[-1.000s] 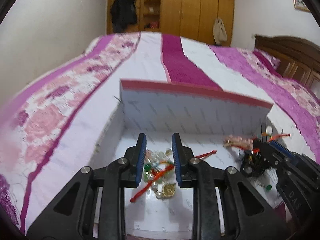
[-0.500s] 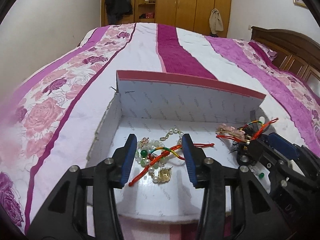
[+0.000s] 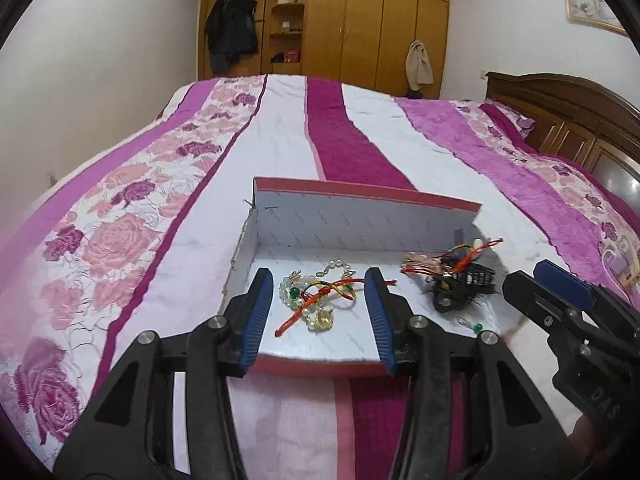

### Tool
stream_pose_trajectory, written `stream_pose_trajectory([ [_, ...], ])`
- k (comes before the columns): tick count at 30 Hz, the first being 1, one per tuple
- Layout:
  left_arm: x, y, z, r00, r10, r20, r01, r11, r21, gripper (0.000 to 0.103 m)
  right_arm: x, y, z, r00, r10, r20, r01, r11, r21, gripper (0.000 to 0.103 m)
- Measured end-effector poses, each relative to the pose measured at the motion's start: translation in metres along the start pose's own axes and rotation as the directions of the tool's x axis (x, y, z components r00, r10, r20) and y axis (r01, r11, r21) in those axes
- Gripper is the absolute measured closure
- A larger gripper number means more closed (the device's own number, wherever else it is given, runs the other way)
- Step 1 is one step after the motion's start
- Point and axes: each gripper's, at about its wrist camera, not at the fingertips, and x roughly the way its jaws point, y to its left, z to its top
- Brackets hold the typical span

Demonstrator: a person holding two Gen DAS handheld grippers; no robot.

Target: Organize jewelry

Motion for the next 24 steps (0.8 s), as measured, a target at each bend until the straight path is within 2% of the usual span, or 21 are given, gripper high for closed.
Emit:
stream_pose_trajectory([
  [5,-0.031,-0.001,-0.006,0.999,-0.004,0.036,0.004,1.000,0.010,0.062,-0.028,0.006,-0.004,0.999,0.013,0.034,-0.013,1.000,0.003,0.048],
  [10,-0.057,-0.002,-0.016,0.998,-0.003,0.066,0.003,1.000,-0.002,0.042,-0.061,0.010,-0.012,0.997,0.019,0.068,-0.020,1.000,0.007,0.042],
  [14,-0.073,-0.004,-0.024,0.996,0.012,0.091,-0.012,1.000,-0.001,0.035,-0.079,0.011,-0.020,0.997,0.025,0.077,-0.025,1.000,0.004,0.039],
  [16,-0.079,-0.005,-0.027,0.994,0.031,0.102,-0.032,0.999,0.007,0.025,-0.088,0.012,-0.024,0.996,0.019,0.085,-0.019,1.000,0.008,0.033],
  [17,-0.081,-0.005,-0.029,0.994,0.037,0.105,-0.038,0.999,0.011,0.024,-0.092,0.012,-0.027,0.996,0.015,0.092,-0.016,1.000,0.011,0.031],
  [21,-0.084,-0.007,-0.036,0.994,0.050,0.092,-0.053,0.998,0.026,0.022,-0.105,0.016,-0.037,0.994,-0.006,0.109,0.006,1.000,-0.001,0.013],
  [24,-0.084,-0.007,-0.041,0.995,0.060,0.078,-0.063,0.997,0.032,0.009,-0.110,0.017,-0.044,0.994,-0.029,0.108,0.030,1.000,-0.009,0.003],
])
